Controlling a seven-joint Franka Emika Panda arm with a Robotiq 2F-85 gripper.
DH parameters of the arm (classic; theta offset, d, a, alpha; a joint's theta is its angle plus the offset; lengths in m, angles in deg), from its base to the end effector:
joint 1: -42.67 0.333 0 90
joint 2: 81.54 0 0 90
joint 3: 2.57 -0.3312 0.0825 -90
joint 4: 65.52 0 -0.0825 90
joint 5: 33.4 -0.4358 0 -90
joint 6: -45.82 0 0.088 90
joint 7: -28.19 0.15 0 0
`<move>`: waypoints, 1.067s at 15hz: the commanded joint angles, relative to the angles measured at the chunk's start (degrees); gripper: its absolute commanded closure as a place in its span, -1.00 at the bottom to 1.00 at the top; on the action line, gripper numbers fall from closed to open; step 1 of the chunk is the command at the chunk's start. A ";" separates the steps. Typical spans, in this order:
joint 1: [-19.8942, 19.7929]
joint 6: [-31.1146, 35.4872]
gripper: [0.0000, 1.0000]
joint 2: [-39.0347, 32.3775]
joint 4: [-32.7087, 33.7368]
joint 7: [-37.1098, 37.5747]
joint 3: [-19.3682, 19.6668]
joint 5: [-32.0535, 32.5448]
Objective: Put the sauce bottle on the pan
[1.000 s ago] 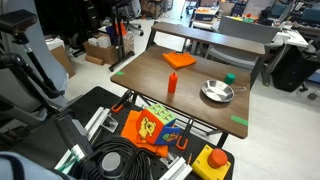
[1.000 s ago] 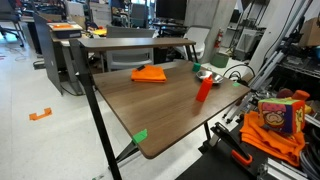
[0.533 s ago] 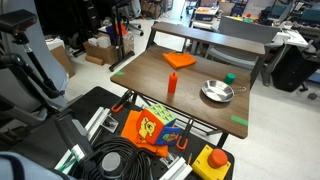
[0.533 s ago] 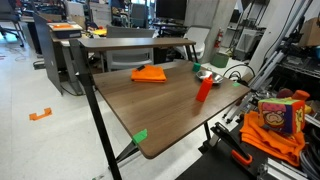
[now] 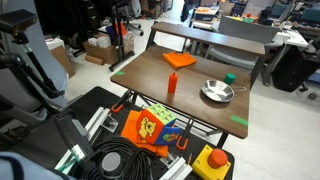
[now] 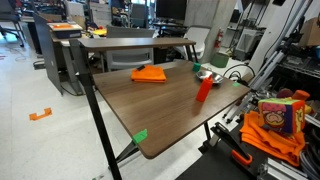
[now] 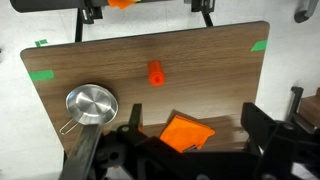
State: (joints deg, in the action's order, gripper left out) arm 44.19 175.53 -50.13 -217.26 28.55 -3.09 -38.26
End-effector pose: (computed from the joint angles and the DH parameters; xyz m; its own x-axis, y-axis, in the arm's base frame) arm 0.4266 0.0198 0.3763 0.9866 -0.0258 0.1608 -0.0148 -0.9975 -0.0694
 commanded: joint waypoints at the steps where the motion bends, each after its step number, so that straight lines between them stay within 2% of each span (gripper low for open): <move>1: -2.10 6.13 -1.00 -14.02 4.79 3.94 -1.71 3.62; 7: -2.73 6.34 -1.00 -31.62 13.08 11.12 -1.47 12.14; 10: -1.46 5.73 -1.00 -37.83 16.59 13.82 -0.68 15.73; 16: 1.37 4.73 -1.00 -47.44 22.09 14.60 0.44 18.69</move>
State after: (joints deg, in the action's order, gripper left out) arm 43.47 181.95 -93.44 -198.73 40.97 -3.74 -22.09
